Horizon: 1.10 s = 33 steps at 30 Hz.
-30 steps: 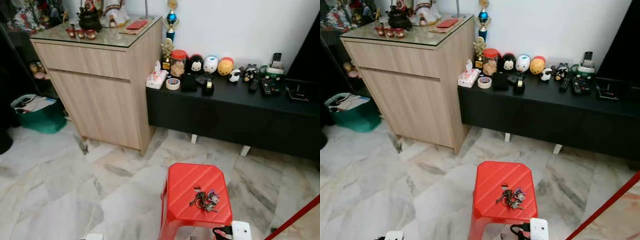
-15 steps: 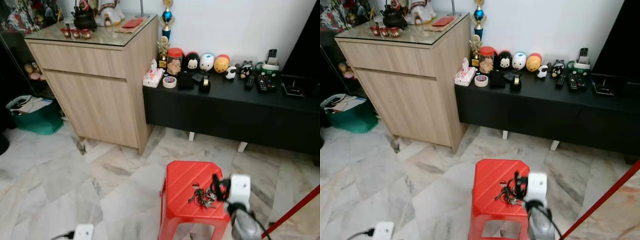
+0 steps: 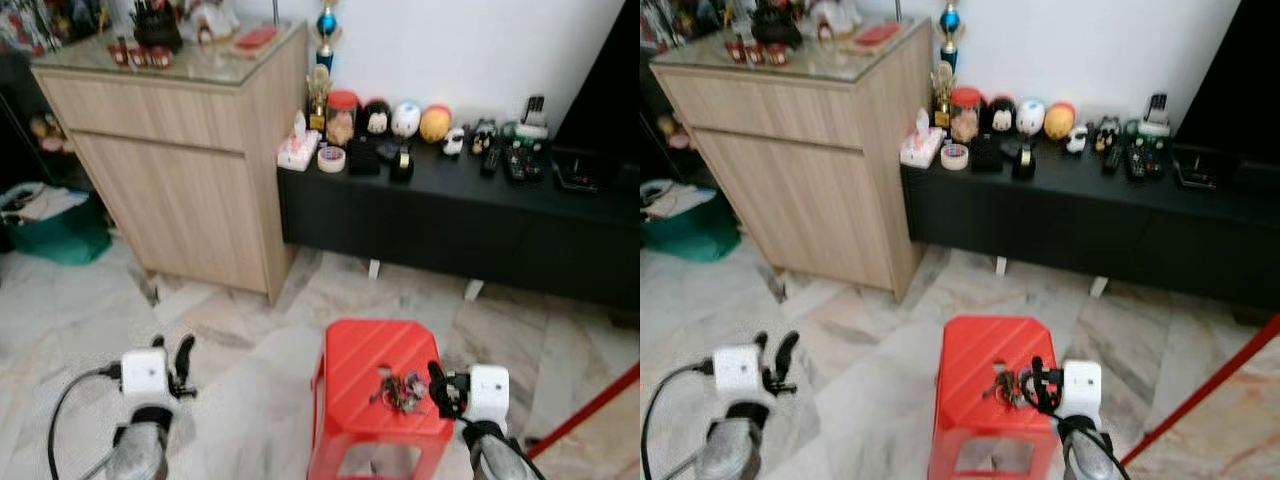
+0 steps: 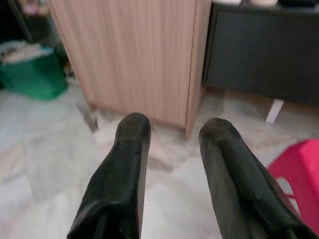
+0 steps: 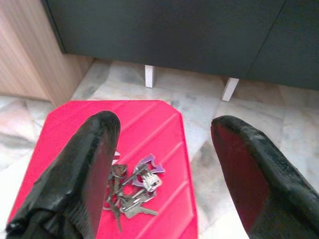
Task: Hang keys on a hook
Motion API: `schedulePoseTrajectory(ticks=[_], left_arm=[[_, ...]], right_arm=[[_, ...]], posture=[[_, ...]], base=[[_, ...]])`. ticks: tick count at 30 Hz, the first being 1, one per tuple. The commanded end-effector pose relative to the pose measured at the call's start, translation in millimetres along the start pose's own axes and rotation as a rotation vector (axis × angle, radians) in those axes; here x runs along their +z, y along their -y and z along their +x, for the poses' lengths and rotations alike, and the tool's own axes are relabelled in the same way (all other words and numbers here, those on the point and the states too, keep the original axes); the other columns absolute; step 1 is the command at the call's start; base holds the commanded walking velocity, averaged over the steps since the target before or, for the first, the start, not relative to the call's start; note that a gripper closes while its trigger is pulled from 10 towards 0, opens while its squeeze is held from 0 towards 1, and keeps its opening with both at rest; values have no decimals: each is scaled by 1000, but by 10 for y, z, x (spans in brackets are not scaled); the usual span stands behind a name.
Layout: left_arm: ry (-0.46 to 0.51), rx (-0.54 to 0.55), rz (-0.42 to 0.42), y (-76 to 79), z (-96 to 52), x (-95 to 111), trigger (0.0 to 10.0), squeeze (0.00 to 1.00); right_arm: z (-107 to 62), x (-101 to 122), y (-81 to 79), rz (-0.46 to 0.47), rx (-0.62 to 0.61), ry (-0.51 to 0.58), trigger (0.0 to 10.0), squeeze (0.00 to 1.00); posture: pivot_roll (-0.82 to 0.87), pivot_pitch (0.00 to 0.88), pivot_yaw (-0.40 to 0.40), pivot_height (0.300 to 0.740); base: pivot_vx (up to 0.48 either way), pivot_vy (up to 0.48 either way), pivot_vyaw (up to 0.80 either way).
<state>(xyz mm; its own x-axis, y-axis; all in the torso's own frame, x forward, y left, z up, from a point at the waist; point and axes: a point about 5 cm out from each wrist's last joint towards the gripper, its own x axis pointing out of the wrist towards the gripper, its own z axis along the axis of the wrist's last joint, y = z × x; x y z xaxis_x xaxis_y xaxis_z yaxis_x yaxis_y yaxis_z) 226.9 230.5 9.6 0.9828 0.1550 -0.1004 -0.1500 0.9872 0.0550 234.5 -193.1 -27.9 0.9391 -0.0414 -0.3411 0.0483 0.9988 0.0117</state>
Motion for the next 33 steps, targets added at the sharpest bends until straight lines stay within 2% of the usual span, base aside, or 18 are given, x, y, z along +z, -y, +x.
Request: schedulePoseTrajectory(ticks=[1, 8, 13, 20, 27, 33], left_arm=[[-9, -17, 9, 59, -15, -14, 10000, 0], [0, -34, 7, 157, 43, 83, 10000, 0], [16, -17, 8, 119, 98, 138, 10000, 0], [46, -56, 24, 137, 88, 231, 10000, 0], [40, -73, 30, 136, 76, 216, 10000, 0], [18, -59, 33, 64, 75, 192, 10000, 0]], right_arm=[[-14, -37, 27, 3, -10, -26, 10000, 0], [-3, -5, 70, 6, -26, -14, 10000, 0], [5, -12, 86, 1, -39, -28, 10000, 0], [35, 48, 61, 3, -40, 4, 10000, 0], [44, 97, 29, -11, -33, 39, 10000, 0], [49, 49, 66, -56, -44, -19, 10000, 0]], posture=[[65, 0, -47, 740], [52, 0, -36, 740], [55, 0, -31, 740], [55, 0, -13, 740], [49, 0, -4, 740], [53, 0, -13, 715]], base=[[0, 0, 0], [0, 391, 0], [0, 0, 0], [0, 0, 0], [0, 0, 0], [0, 0, 0]])
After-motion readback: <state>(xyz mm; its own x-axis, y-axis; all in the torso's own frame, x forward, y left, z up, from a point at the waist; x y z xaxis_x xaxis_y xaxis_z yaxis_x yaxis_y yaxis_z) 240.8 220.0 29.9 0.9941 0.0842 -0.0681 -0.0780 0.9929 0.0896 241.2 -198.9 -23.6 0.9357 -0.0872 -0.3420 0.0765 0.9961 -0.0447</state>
